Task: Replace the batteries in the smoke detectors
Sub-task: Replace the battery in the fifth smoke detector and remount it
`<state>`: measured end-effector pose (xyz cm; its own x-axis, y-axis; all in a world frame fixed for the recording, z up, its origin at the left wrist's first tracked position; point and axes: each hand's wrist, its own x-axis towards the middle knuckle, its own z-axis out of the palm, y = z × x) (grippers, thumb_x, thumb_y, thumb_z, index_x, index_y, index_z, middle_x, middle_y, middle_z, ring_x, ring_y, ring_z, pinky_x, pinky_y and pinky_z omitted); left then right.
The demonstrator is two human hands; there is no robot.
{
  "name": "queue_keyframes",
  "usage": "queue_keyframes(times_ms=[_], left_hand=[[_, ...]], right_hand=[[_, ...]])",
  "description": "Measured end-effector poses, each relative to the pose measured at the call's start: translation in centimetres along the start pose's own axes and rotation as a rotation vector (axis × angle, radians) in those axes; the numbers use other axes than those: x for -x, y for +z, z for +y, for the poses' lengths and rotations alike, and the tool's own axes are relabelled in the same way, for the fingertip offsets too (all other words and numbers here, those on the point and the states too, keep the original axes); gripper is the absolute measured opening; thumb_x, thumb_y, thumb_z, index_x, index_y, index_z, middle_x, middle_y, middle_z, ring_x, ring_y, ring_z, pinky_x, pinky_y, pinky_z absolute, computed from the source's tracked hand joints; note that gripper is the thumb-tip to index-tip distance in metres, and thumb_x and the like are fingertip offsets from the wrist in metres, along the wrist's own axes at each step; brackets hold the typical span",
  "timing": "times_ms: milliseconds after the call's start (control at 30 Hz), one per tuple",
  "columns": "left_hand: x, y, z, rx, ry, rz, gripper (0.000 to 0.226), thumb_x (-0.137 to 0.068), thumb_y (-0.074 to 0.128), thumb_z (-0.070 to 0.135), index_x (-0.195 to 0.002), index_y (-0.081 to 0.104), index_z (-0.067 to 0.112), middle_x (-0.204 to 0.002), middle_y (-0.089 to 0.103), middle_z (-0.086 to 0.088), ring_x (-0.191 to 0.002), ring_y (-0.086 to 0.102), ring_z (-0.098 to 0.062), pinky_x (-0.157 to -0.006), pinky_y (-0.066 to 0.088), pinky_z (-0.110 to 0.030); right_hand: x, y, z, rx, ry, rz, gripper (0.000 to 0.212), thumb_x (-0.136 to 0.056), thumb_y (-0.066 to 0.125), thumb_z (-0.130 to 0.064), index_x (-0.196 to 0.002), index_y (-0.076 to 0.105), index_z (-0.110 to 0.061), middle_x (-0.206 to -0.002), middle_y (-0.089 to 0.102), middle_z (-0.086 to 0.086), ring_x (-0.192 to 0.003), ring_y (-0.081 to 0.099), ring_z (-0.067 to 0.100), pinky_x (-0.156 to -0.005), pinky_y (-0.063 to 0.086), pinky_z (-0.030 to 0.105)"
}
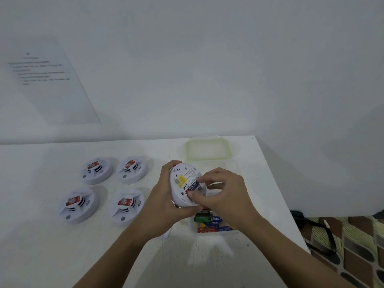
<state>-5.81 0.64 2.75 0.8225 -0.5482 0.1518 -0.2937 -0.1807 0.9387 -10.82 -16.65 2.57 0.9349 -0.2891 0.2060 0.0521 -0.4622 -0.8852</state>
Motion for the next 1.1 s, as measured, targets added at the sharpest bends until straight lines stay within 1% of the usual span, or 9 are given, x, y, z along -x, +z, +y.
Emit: queue_keyframes(times_ms=[100,300,400,500,600,700,833,933,1100], left_hand=[[0.0,-0.2,0.1,-0.036,-0.002,-0.046,0.091,-0.068,0.091,0.005,-0.135,0.035,0.028,-0.115,0.060,0.025,-0.113,0.063,-0.005,-0.086,0.058,-0.022],[-0.5,-0.4,0.6,-0.131,0.038,-0.084,0.086,-0.070,0.090,0.010,-0.133,0.036,0.029,-0.113,0.060,0.016,-0.110,0.063,-0.011,-0.089,0.059,-0.036],[-0.5,-0.4,0.8,-0.145,0.042,-0.075,0.086,-0.070,0.091,0.011,-0.132,0.035,0.032,-0.113,0.060,0.018,-0.109,0.063,-0.009,-0.088,0.059,-0.033],[-0.6,-0.3,0.5,-0.153,0.044,-0.073,0.087,-0.070,0.091,0.011,-0.134,0.035,0.029,-0.114,0.061,0.017,-0.109,0.064,-0.009,-0.088,0.059,-0.032],[-0.8,-0.1,0.3,-0.161,0.039,-0.070,0.088,-0.069,0.091,0.014,-0.136,0.034,0.025,-0.116,0.062,0.008,-0.108,0.065,-0.016,-0.087,0.060,-0.036],[-1.0,0.0,0.1,-0.191,0.040,-0.067,0.089,-0.069,0.090,0.021,-0.137,0.034,0.025,-0.119,0.061,0.005,-0.108,0.064,-0.017,-0.085,0.060,-0.038],[-1.2,0.0,-0.3,-0.198,0.032,-0.076,0.089,-0.069,0.091,0.022,-0.137,0.033,0.024,-0.118,0.062,0.004,-0.107,0.065,-0.016,-0.085,0.060,-0.037],[-1.3,-0.1,-0.4,-0.195,0.027,-0.072,0.091,-0.068,0.092,0.021,-0.137,0.033,0.024,-0.115,0.063,0.007,-0.104,0.066,-0.014,-0.084,0.060,-0.036],[-1.7,-0.6,-0.6,-0.151,0.001,-0.083,0.090,-0.068,0.093,0.019,-0.136,0.036,0.026,-0.113,0.062,0.017,-0.107,0.065,-0.011,-0.086,0.060,-0.039]], right_hand=[[0.1,0.0,0.0,0.060,-0.010,0.004,0.040,-0.063,0.093,-0.033,-0.097,0.081,-0.016,-0.090,0.071,-0.010,-0.083,0.069,0.006,-0.072,0.061,0.022],[0.0,-0.1,-0.1,0.068,-0.034,0.013,0.040,-0.057,0.090,-0.037,-0.090,0.081,-0.016,-0.083,0.073,-0.008,-0.077,0.069,0.010,-0.068,0.060,0.032],[-0.1,-0.2,-0.1,0.043,-0.020,0.009,0.034,-0.058,0.091,-0.032,-0.086,0.079,-0.018,-0.083,0.072,-0.008,-0.078,0.069,0.009,-0.071,0.060,0.032],[0.1,-0.4,-0.2,0.045,-0.027,0.015,0.043,-0.053,0.082,-0.045,-0.086,0.080,-0.018,-0.082,0.072,-0.008,-0.077,0.069,0.008,-0.070,0.060,0.031],[0.2,-0.5,-0.4,0.094,-0.044,-0.006,0.052,-0.055,0.076,-0.053,-0.092,0.081,-0.017,-0.084,0.072,-0.008,-0.078,0.068,0.006,-0.070,0.060,0.028],[0.2,-0.6,-0.5,0.156,-0.050,-0.036,0.039,-0.066,0.084,-0.040,-0.097,0.082,-0.017,-0.086,0.073,-0.005,-0.080,0.068,0.005,-0.070,0.061,0.030],[0.4,-0.7,-0.5,0.162,-0.077,-0.057,0.033,-0.073,0.078,-0.040,-0.097,0.082,-0.018,-0.087,0.076,-0.004,-0.081,0.069,0.007,-0.072,0.061,0.034],[0.5,-0.7,-0.5,0.154,-0.119,-0.060,0.032,-0.076,0.067,-0.046,-0.092,0.082,-0.023,-0.084,0.077,-0.012,-0.083,0.069,0.003,-0.073,0.059,0.032],[0.2,-0.8,0.0,0.217,-0.179,-0.138,0.033,-0.084,0.056,-0.046,-0.104,0.078,-0.031,-0.100,0.071,-0.017,-0.101,0.057,0.005,-0.087,0.051,0.031]])
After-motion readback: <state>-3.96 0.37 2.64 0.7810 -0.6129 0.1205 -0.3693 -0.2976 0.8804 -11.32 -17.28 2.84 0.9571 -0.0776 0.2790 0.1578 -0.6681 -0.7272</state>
